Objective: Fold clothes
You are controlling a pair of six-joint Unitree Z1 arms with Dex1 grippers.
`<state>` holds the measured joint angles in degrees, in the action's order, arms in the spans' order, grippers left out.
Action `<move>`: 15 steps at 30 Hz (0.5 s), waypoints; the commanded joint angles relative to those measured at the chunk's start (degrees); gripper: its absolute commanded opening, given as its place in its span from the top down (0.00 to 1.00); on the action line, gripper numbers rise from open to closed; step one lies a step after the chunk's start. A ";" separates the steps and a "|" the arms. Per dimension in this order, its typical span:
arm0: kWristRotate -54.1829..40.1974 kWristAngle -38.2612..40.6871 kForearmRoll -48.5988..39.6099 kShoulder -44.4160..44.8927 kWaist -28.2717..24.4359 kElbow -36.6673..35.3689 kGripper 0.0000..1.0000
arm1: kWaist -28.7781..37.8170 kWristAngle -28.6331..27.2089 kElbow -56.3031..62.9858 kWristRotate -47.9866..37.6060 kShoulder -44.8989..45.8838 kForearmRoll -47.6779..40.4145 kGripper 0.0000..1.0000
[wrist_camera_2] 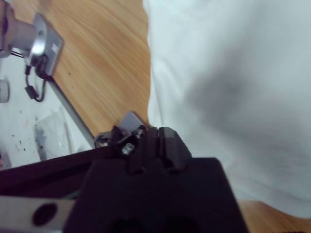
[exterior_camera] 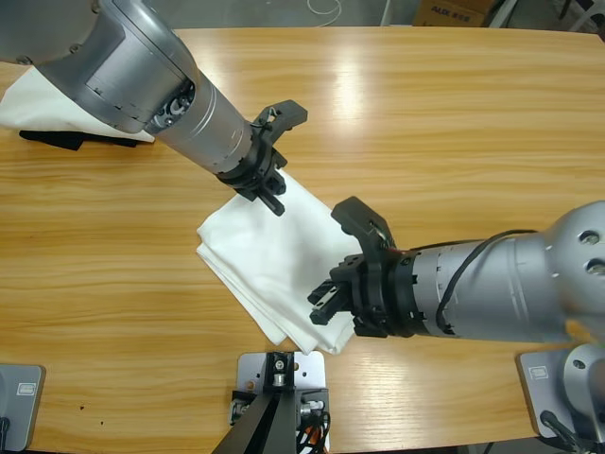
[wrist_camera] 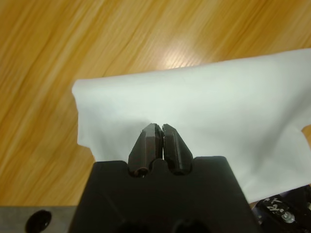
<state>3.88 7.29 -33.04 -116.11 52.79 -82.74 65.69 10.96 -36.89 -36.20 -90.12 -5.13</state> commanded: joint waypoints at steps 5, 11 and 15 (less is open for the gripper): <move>0.94 1.41 0.35 -6.75 -0.23 0.22 1.00 | 5.19 0.55 6.13 -4.41 -7.48 -8.06 1.00; 1.95 1.41 0.40 -7.89 -0.23 -0.10 1.00 | 9.20 0.46 6.99 -7.13 -6.58 -7.88 1.00; 2.24 1.41 0.47 -7.94 -0.23 0.04 1.00 | 9.27 0.17 8.14 -7.76 -7.72 -7.88 1.00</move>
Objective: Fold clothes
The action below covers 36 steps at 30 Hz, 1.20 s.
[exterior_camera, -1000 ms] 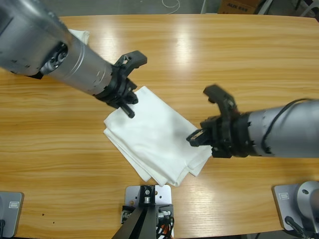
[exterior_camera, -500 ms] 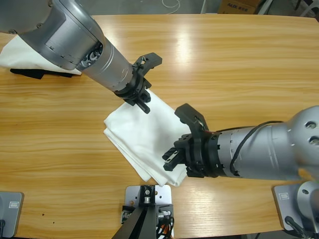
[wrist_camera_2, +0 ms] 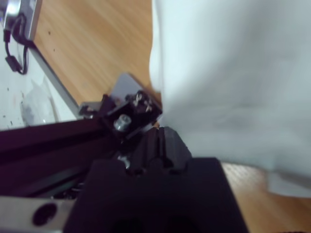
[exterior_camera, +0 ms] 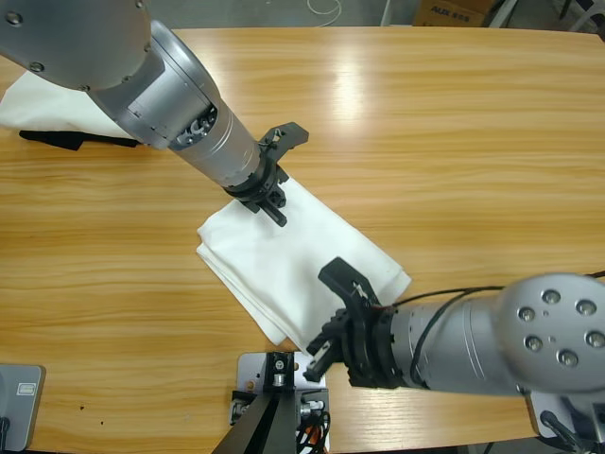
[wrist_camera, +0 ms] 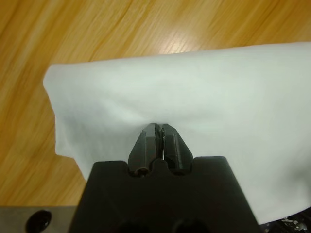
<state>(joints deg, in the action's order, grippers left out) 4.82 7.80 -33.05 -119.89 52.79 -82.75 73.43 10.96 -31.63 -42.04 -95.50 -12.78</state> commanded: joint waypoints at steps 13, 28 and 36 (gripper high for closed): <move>0.95 0.74 0.26 -0.66 -0.23 0.82 1.00 | 1.49 -2.82 -2.73 0.59 13.08 15.10 1.00; 0.95 0.72 -0.53 -0.60 -0.10 1.84 1.00 | 0.17 -3.15 1.07 3.59 -9.51 -10.77 1.00; 0.90 0.81 -0.18 -1.59 -0.46 2.06 1.00 | -0.37 -3.49 4.48 2.85 -11.30 -12.18 1.00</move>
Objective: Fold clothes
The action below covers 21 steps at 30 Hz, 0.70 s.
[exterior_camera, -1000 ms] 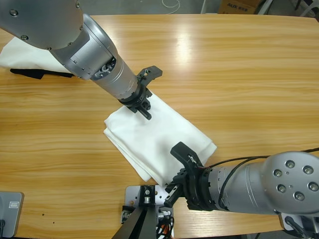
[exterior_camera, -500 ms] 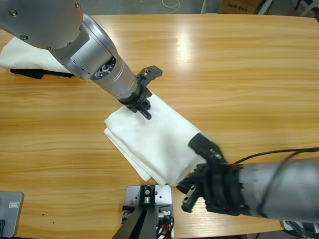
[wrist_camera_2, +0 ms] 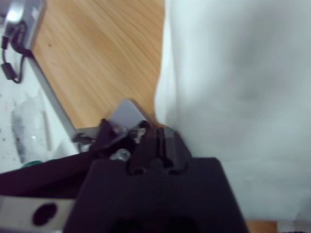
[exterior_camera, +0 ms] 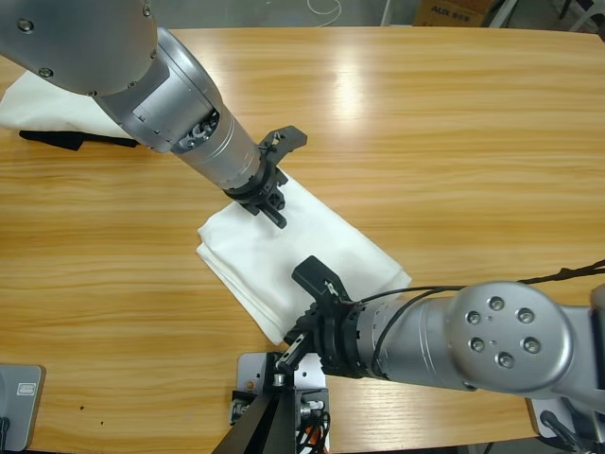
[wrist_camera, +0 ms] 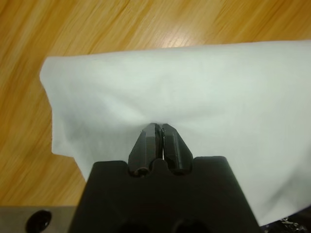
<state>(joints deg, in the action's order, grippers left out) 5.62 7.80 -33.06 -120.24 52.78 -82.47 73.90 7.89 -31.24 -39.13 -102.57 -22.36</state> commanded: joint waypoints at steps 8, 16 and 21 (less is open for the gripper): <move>0.10 0.74 -0.07 -1.58 -0.49 1.70 1.00 | 1.08 -2.48 -2.11 5.59 15.54 20.90 1.00; 0.27 0.72 0.02 -1.46 -0.49 1.90 1.00 | 1.08 -5.89 -12.02 7.53 25.29 34.38 1.00; 0.29 0.72 0.02 -1.23 -0.49 2.32 1.00 | 1.08 -6.08 -10.97 7.53 15.89 25.75 1.00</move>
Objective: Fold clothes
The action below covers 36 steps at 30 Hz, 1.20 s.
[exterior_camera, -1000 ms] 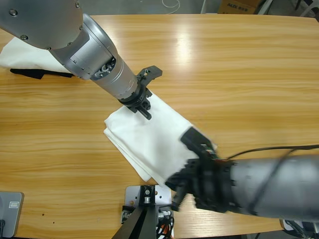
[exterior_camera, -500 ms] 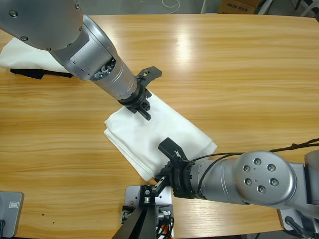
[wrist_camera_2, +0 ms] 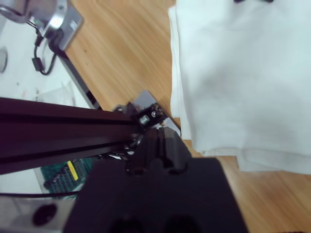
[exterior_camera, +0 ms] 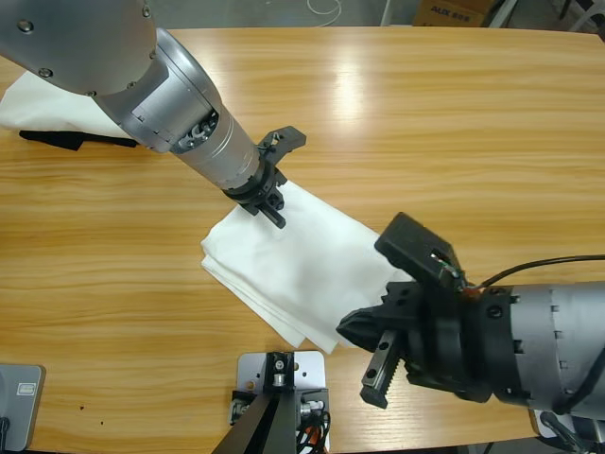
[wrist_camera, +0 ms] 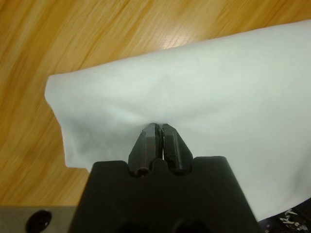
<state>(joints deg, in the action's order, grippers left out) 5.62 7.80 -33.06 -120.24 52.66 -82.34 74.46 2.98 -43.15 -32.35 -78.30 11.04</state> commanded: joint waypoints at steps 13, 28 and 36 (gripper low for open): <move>0.27 0.63 0.28 -0.17 -0.37 4.45 1.00 | -8.72 -5.32 7.06 3.17 -20.50 -17.12 1.00; 0.62 0.65 1.58 -1.61 -0.37 4.25 1.00 | -7.31 -0.47 16.96 -0.80 -16.62 -21.41 1.00; 0.89 0.63 1.86 -1.70 -0.37 4.43 1.00 | -7.31 -2.00 11.26 2.17 -0.27 -8.12 1.00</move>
<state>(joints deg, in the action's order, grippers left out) 5.80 7.80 -31.87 -119.96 52.65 -79.80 66.61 1.67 -29.04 -31.63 -88.42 -2.74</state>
